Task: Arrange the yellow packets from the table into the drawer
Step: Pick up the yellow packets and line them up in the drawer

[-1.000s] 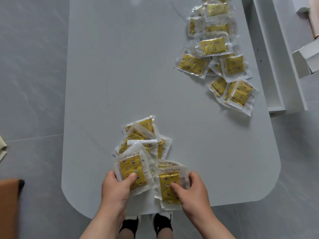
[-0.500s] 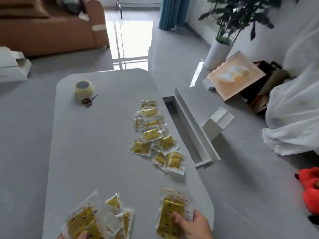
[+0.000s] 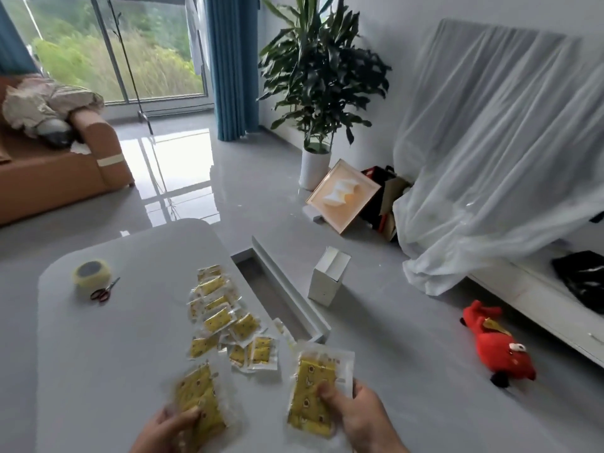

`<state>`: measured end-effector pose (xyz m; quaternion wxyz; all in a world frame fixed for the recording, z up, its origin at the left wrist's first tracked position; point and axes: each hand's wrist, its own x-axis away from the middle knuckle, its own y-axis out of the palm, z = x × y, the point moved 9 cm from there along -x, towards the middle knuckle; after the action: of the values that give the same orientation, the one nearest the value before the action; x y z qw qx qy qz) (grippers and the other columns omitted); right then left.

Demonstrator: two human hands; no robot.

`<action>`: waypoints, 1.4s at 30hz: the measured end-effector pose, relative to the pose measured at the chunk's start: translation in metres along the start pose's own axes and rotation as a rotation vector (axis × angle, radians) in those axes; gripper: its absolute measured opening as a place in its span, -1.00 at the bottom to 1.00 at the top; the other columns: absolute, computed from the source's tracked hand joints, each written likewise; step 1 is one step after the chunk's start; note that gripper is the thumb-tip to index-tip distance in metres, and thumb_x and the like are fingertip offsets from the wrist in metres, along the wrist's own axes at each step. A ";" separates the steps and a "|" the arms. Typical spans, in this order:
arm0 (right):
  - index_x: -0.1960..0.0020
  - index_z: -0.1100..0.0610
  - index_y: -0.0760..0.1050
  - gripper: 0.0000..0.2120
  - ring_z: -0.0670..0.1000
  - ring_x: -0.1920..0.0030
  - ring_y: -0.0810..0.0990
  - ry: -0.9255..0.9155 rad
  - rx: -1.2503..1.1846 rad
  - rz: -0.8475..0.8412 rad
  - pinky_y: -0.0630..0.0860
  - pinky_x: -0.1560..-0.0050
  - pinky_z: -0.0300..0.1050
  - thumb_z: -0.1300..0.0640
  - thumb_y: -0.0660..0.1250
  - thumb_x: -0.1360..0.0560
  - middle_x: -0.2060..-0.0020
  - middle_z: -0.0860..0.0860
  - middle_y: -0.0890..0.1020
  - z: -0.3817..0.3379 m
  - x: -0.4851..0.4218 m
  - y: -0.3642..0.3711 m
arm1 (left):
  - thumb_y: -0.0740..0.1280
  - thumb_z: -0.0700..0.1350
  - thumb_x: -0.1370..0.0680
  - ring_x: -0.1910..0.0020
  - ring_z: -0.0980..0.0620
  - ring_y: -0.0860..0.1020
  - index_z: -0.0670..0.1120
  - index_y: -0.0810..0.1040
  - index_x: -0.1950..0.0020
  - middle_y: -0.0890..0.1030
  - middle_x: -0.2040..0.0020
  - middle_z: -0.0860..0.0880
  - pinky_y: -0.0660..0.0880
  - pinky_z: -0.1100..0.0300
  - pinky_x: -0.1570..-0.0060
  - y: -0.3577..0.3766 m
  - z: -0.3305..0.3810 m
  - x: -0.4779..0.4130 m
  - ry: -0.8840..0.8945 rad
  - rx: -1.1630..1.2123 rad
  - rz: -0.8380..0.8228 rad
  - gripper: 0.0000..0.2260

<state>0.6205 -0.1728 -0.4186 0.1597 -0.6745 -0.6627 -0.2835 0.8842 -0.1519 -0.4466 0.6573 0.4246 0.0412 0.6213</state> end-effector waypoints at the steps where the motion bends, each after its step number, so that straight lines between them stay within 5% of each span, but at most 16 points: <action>1: 0.01 0.36 0.62 -0.43 0.24 0.10 0.72 -0.027 -0.002 0.020 0.65 0.01 0.13 0.09 0.63 -0.09 0.16 0.25 0.73 -0.010 0.002 -0.013 | 0.60 -0.45 -0.02 0.30 -0.20 0.69 -0.40 0.49 -0.14 0.68 0.20 -0.31 0.62 0.07 0.41 0.010 0.001 -0.001 0.041 -0.069 0.034 -0.29; 5: 0.01 0.43 0.61 -0.77 0.29 0.13 0.71 -0.041 -0.086 0.055 0.64 0.03 0.23 0.32 0.47 -0.37 0.14 0.33 0.70 -0.041 -0.001 -0.081 | 0.32 -0.38 -0.29 0.28 -0.23 0.69 -0.34 0.50 -0.17 0.68 0.15 -0.32 0.62 0.01 0.44 0.089 -0.014 -0.016 0.064 -0.114 0.204 -0.57; 9: 0.08 0.45 0.63 -0.87 0.15 0.32 0.72 -0.055 -0.009 0.087 0.65 0.37 -0.08 0.37 0.45 -0.42 0.23 0.29 0.71 -0.081 -0.006 -0.164 | 0.68 -0.24 0.00 0.19 -0.25 0.69 -0.35 0.53 -0.15 0.68 0.06 -0.32 0.62 0.07 0.40 0.161 -0.043 -0.036 0.044 -0.136 0.266 -0.24; 12: 0.15 0.39 0.63 -0.93 0.08 0.40 0.70 -0.056 0.038 0.095 0.59 0.47 -0.17 0.37 0.48 -0.40 0.30 0.23 0.72 -0.109 -0.009 -0.222 | 0.59 -0.35 -0.17 0.26 -0.25 0.68 -0.37 0.56 -0.10 0.71 0.23 -0.23 0.60 0.06 0.33 0.200 -0.071 -0.055 0.049 -0.162 0.323 -0.47; 14: 0.18 0.35 0.64 -0.94 0.10 0.36 0.72 -0.064 0.057 0.091 0.62 0.41 -0.13 0.36 0.49 -0.38 0.30 0.22 0.72 -0.125 -0.017 -0.254 | 0.38 -0.40 -0.44 0.24 -0.24 0.66 -0.37 0.54 -0.14 0.71 0.26 -0.20 0.54 -0.01 0.18 0.222 -0.087 -0.069 0.030 -0.162 0.356 -0.73; 17: 0.19 0.33 0.66 -0.92 0.18 0.22 0.73 -0.064 0.096 0.081 0.66 0.15 0.04 0.32 0.52 -0.36 0.25 0.23 0.73 -0.145 -0.033 -0.284 | 0.28 -0.42 -0.51 0.24 -0.24 0.68 -0.37 0.53 -0.14 0.70 0.16 -0.27 0.63 -0.06 0.23 0.247 -0.099 -0.090 0.039 -0.065 0.411 -0.78; 20: 0.15 0.36 0.66 -0.91 0.27 0.14 0.72 -0.036 0.071 0.034 0.62 0.00 0.25 0.34 0.50 -0.36 0.19 0.28 0.72 -0.166 -0.054 -0.292 | 0.26 -0.43 -0.52 0.34 -0.19 0.68 -0.38 0.53 -0.09 0.69 0.22 -0.27 0.64 0.01 0.39 0.271 -0.096 -0.118 0.055 -0.057 0.428 -0.83; 23: 0.09 0.37 0.65 -0.92 0.27 0.16 0.72 -0.027 0.065 0.007 0.64 0.08 0.22 0.37 0.45 -0.42 0.18 0.29 0.71 -0.190 -0.089 -0.297 | 0.25 -0.42 -0.54 0.44 -0.18 0.66 -0.38 0.52 0.03 0.67 0.33 -0.28 0.59 0.02 0.54 0.286 -0.087 -0.154 0.062 -0.020 0.469 -0.93; 36: 0.00 0.41 0.61 -0.84 0.27 0.11 0.72 0.022 0.198 -0.112 0.64 0.05 0.21 0.35 0.44 -0.44 0.13 0.29 0.71 -0.339 -0.278 -0.296 | 0.30 -0.45 -0.48 0.36 -0.24 0.67 -0.40 0.52 -0.02 0.67 0.23 -0.34 0.63 -0.06 0.43 0.340 -0.012 -0.344 0.072 0.055 0.543 -0.87; 42: 0.01 0.39 0.60 -0.87 0.22 0.20 0.73 0.046 0.256 -0.181 0.66 0.26 0.04 0.36 0.42 -0.46 0.16 0.28 0.72 -0.384 -0.351 -0.282 | 0.35 -0.41 -0.45 0.27 -0.23 0.69 -0.34 0.54 -0.08 0.68 0.13 -0.32 0.64 -0.04 0.39 0.351 0.017 -0.397 0.144 0.109 0.613 -0.79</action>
<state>0.2912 -0.6620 -0.3694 0.2333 -0.5797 -0.7474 -0.2256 0.5308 -0.5453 -0.4103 0.4110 0.4067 -0.0090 0.8158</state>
